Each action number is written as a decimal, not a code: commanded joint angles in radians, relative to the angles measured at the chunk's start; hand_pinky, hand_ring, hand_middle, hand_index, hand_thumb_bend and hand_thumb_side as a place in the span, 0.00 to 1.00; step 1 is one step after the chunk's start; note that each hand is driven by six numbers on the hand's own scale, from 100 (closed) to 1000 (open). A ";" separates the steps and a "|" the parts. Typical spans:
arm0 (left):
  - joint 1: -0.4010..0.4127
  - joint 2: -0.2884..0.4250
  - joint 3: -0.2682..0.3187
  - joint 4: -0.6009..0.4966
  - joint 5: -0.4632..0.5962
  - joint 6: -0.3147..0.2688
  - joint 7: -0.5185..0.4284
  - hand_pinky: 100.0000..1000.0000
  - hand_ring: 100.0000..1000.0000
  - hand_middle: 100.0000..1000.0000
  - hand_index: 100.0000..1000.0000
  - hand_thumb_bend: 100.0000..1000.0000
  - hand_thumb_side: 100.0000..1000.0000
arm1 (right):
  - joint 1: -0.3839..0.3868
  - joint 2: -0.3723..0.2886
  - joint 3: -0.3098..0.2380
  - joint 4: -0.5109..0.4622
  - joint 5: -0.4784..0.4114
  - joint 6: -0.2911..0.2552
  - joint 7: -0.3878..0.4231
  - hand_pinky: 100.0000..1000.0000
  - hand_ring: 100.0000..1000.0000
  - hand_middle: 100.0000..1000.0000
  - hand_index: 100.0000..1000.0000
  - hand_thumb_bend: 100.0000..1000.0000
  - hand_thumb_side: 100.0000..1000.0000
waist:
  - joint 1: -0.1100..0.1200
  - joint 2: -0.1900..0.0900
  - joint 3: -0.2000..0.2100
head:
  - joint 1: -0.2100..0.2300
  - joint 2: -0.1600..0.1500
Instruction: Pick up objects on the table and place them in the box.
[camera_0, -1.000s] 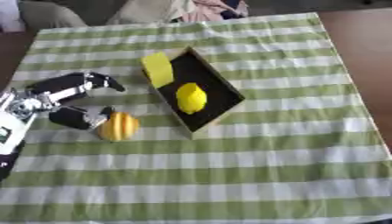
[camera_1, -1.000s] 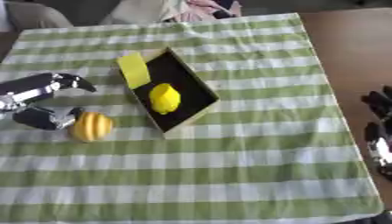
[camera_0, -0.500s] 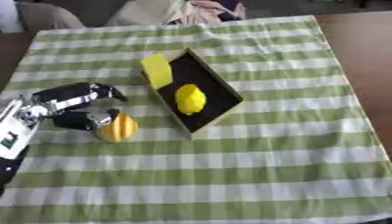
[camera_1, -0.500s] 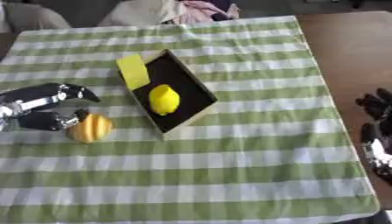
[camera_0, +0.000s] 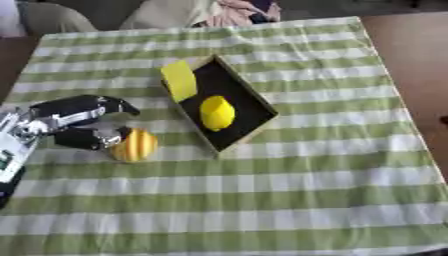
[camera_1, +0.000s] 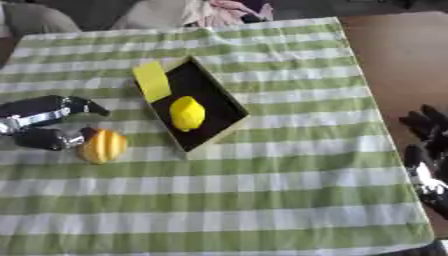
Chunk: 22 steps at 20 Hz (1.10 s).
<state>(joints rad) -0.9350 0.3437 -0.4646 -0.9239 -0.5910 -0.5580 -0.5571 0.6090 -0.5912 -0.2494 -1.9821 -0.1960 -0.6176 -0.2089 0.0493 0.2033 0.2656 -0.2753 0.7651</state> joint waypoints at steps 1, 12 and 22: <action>-0.025 0.026 0.000 -0.002 -0.021 -0.349 -0.350 1.00 0.93 0.82 0.94 0.09 0.79 | -0.001 -0.005 0.001 -0.018 0.017 0.008 -0.002 1.00 1.00 0.77 1.00 0.00 0.41 | -0.003 -0.011 0.000 | -0.001 0.005; -0.025 -0.004 -0.008 0.036 -0.083 -0.349 -0.350 1.00 0.92 0.82 0.94 0.20 0.53 | -0.012 0.002 0.012 -0.018 0.023 0.012 -0.004 1.00 1.00 0.77 1.00 0.00 0.41 | -0.005 -0.005 -0.009 | 0.002 0.005; -0.035 -0.030 0.047 0.019 -0.159 -0.349 -0.350 0.91 0.86 0.68 0.83 0.34 0.27 | -0.021 0.016 0.020 -0.018 0.014 0.021 0.011 1.00 1.00 0.77 1.00 0.00 0.41 | -0.005 -0.001 -0.015 | 0.005 0.005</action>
<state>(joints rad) -0.9436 0.2986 -0.4341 -0.8851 -0.7411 -0.5580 -0.5571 0.5885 -0.5659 -0.2261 -1.9821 -0.1779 -0.5986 -0.1992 0.0472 0.2143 0.2518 -0.2736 0.7651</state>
